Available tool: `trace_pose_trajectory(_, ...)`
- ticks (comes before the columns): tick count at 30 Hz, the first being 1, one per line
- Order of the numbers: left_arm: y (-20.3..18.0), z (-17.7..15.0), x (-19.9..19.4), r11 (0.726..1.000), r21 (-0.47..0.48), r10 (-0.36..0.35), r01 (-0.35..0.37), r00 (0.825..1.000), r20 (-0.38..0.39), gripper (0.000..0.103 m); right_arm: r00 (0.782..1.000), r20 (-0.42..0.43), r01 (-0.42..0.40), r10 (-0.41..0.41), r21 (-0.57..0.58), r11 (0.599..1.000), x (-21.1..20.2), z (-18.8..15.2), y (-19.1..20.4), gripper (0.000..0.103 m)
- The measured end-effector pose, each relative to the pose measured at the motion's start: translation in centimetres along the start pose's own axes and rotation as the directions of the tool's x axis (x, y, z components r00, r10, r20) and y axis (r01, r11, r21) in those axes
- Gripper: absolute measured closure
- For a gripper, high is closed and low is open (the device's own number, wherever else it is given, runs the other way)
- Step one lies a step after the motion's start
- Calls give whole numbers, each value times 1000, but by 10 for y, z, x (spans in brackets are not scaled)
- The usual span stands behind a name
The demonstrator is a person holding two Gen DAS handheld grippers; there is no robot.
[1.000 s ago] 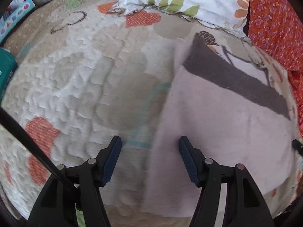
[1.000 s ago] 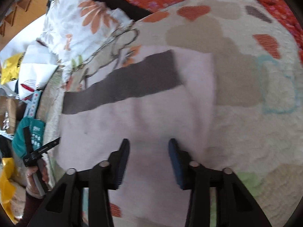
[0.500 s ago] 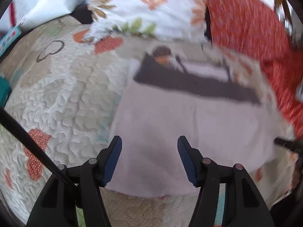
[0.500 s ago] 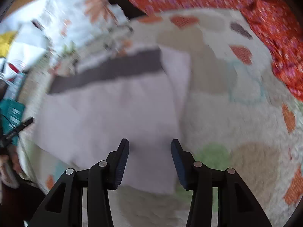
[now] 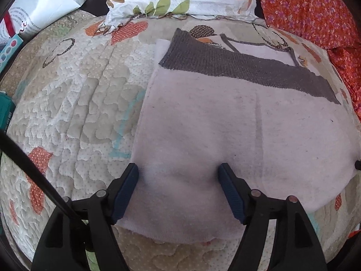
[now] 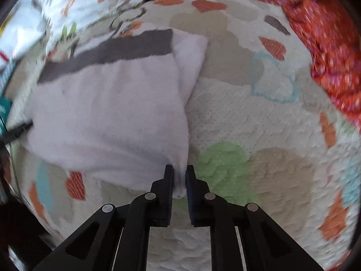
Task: Fold small clothes
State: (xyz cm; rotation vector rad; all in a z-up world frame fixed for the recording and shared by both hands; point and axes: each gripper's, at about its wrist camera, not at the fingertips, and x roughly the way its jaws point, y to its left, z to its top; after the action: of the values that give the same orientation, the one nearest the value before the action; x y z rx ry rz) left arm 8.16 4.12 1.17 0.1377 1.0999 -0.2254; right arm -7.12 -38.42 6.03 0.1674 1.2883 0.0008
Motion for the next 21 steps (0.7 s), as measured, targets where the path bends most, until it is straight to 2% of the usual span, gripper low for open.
trace_pose_trajectory(2,1,-1,0,1000,-9,18,-18,1000,11,18,1000,10,-2,2,12,1000,-8,1,-4,88)
trace_pose_trajectory(3,2,-2,1,999,-22,48,-48,999,15,8,999,32,2,-3,39,999,-15,3,-10,87)
trace_pose_trajectory(4,5,-3,3,997,-45,61,-60,998,18,2,998,63,4,-8,67,998,-22,5,-15,84)
trace_pose_trajectory(5,9,-3,5,996,-76,51,-50,999,13,1,995,96,-2,-8,95,995,-29,6,-20,81)
trace_pose_trajectory(7,20,-3,9,987,-158,5,-6,1000,-7,0,985,172,-48,19,164,985,-43,8,-30,67)
trace_pose_trajectory(9,19,-1,8,987,-160,5,-9,1000,-20,0,976,207,-104,62,202,974,-44,15,-30,67)
trace_pose_trajectory(11,20,1,4,986,-165,-20,13,999,-41,6,973,216,-130,85,205,970,-40,21,-21,67)
trace_pose_trajectory(13,27,6,-7,978,-187,-94,88,995,-21,30,973,218,-117,75,189,975,-36,26,-9,67)
trace_pose_trajectory(15,38,9,-21,970,-215,-112,114,993,25,34,973,223,-103,65,166,981,-31,33,6,67)
trace_pose_trajectory(18,64,17,-36,961,-270,-31,54,996,89,34,968,238,-116,80,141,983,-33,37,19,67)
trace_pose_trajectory(21,80,18,-33,954,-298,-20,43,997,80,34,964,244,-141,110,113,984,-29,40,33,64)
